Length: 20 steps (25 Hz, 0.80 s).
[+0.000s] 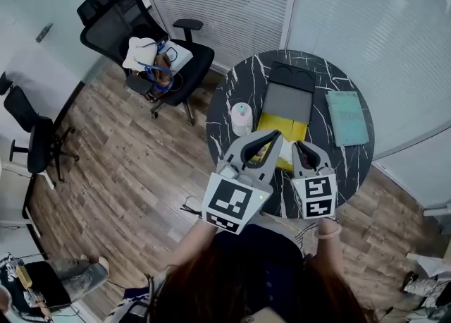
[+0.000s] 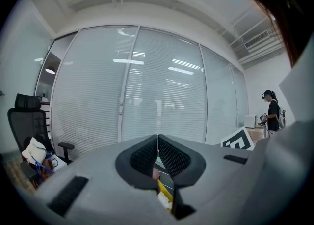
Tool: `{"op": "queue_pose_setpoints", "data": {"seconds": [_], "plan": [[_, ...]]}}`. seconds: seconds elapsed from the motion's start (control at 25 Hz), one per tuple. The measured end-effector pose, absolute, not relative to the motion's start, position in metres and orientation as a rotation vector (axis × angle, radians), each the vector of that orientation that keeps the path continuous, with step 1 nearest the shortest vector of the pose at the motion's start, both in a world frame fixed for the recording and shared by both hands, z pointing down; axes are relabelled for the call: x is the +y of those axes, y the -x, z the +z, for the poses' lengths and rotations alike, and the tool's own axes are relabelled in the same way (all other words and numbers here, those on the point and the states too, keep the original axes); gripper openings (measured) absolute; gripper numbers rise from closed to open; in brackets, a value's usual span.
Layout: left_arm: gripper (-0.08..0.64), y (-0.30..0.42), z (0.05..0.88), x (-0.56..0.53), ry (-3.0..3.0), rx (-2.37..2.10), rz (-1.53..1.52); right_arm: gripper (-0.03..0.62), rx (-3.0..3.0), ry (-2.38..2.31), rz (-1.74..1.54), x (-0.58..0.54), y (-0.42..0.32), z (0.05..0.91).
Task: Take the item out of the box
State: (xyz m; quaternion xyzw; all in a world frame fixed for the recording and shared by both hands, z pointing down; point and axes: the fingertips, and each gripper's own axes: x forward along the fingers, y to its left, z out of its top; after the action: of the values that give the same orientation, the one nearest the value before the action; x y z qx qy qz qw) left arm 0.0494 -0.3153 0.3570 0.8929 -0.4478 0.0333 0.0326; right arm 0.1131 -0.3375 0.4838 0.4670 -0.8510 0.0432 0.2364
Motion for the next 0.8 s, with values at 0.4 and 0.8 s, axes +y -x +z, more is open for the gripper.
{"op": "queue_pose_setpoints", "data": {"seconds": [0.4,0.8], "plan": [[0.026,-0.055,0.363,-0.33,-2.741,-1.38,0.114,0.026,-2.28,-1.159,0.175,-0.351,-0.113,0.53],[0.026,-0.053,0.367,-0.339,-2.72,-1.4,0.128,0.087,-2.214,-1.049,0.225,-0.361,-0.106,0.578]]}}
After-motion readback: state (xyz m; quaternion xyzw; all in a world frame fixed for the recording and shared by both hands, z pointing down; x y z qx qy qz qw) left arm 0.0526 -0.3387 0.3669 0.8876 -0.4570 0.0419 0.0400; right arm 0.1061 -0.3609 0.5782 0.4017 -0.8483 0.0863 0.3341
